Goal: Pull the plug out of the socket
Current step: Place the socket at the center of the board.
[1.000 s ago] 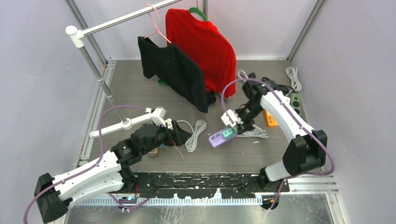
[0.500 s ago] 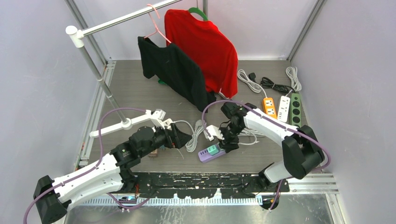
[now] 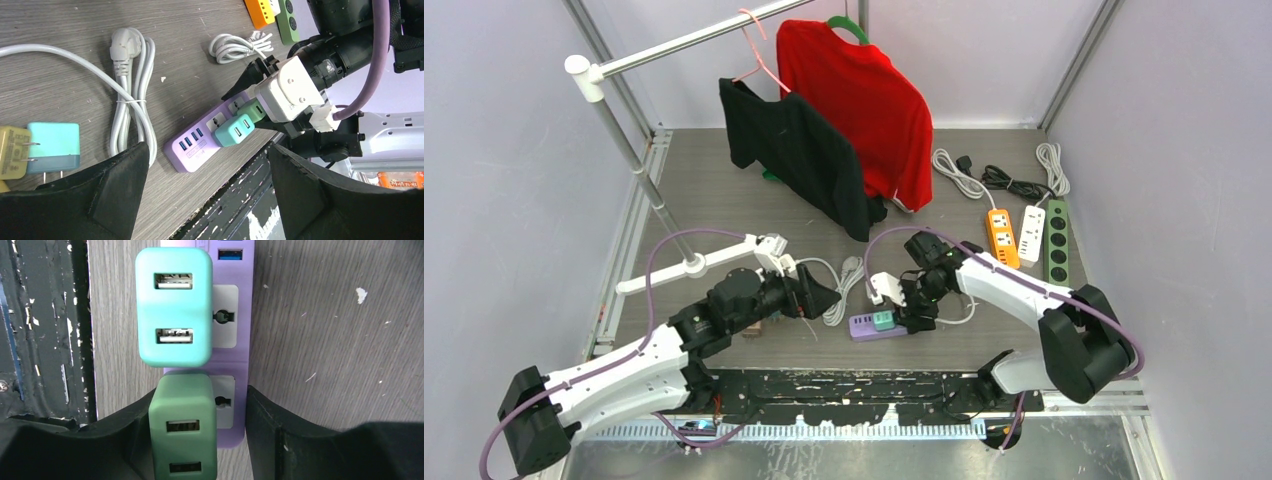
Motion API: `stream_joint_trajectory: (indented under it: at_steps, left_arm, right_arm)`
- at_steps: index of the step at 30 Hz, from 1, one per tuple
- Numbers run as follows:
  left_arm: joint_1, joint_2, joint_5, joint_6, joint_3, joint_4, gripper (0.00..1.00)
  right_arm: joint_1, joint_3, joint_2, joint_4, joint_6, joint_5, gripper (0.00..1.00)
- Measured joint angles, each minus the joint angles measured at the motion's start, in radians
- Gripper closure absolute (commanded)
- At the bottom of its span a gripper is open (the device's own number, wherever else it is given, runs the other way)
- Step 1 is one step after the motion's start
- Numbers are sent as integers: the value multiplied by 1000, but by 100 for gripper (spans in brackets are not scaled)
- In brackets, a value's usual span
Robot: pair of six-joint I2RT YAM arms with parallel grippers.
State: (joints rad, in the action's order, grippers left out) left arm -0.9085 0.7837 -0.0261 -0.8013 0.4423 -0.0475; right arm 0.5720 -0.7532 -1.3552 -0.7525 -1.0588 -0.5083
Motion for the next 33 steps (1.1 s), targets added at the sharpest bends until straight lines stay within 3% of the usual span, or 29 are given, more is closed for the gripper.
stream_joint_trajectory:
  at_steps: [4, 5, 6, 24, 33]
  left_arm:
    - [0, 5, 13, 0, 0, -5, 12]
    - [0, 5, 14, 0, 0, -6, 12]
    - [0, 5, 17, -1, 0, -7, 12]
    - [0, -135, 10, 29, 40, 37, 12]
    - [0, -154, -15, 56, 104, 114, 12]
  right_arm:
    - [0, -11, 3, -51, 0, 3, 21]
    - [0, -21, 3, -78, -4, 5, 7]
    - [0, -32, 2, -100, -8, 7, 1]
    - [-42, -500, -6, -588, -151, -4, 0]
    - [-44, -765, -6, -637, -57, -98, 0]
